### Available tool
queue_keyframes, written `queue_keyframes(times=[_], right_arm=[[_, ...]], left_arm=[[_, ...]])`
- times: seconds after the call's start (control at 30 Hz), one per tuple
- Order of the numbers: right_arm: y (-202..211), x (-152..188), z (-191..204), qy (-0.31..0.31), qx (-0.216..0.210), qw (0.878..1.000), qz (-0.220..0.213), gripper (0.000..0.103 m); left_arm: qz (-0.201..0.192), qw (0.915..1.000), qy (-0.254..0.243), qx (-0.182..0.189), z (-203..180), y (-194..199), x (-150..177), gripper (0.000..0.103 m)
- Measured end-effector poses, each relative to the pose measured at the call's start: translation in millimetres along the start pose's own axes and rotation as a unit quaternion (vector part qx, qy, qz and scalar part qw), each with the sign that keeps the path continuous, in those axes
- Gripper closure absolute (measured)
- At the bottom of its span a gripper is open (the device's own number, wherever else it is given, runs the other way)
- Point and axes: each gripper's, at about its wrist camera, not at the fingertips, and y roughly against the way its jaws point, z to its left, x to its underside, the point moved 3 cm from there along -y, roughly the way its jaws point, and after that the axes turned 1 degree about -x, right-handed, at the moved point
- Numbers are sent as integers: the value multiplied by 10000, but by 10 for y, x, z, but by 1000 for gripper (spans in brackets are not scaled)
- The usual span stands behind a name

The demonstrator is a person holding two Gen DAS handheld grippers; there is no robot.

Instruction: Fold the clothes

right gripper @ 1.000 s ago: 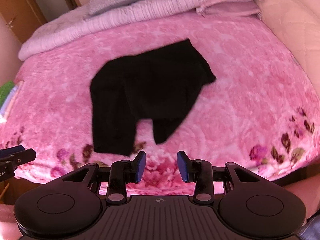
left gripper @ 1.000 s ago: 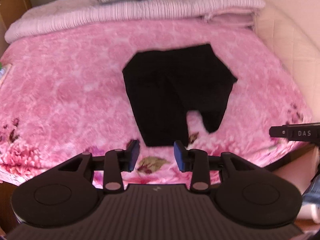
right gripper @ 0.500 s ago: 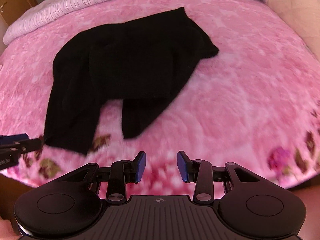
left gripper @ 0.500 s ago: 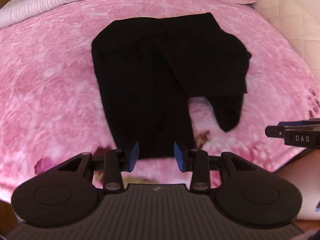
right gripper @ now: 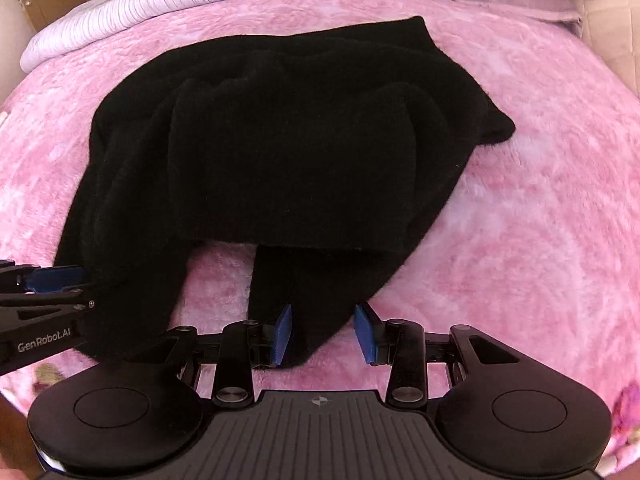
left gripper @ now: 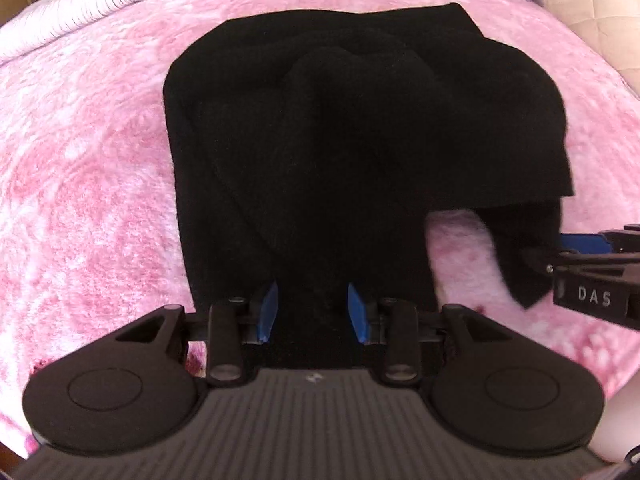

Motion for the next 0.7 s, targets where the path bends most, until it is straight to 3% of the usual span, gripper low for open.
queue_keyframes(times=[0.13,0.17,0.23,0.33,0.4,0.47,0.53,0.57,0.63,0.7], right_arm=[[-45,45,44,391,248,9985,-296,66],[-30,46,17,391,318,9982,-319,82],[25,45,-83,214,487,9980,-344,98],[203,106,-469,-516,746,9954,-305,99],[313,171,-717,-862,593,9944,-145,99],[373,224,-950,-1362,164,9905,103,97],[418,267,-1198,-2048,-266,9779,314,85],[439,277,-1305,-2368,-449,9700,325,67],[472,263,-1496,-3031,-921,9484,145,46],[455,197,-1597,-3546,-1135,9281,-61,38]], left_arm=[[-194,9998,63,37,81,-12,8,88],[-213,9997,145,37,126,4,12,93],[-266,9982,511,149,280,77,41,93],[-401,9947,949,-31,581,247,147,94],[-398,9917,1219,-48,794,349,236,94],[-205,9846,1668,484,951,379,297,90],[-139,9723,2128,960,1078,413,336,84],[-173,9645,2363,1164,1126,431,346,82],[-319,9483,2804,1449,1196,436,335,76],[-445,9316,3209,1647,1251,418,304,68]])
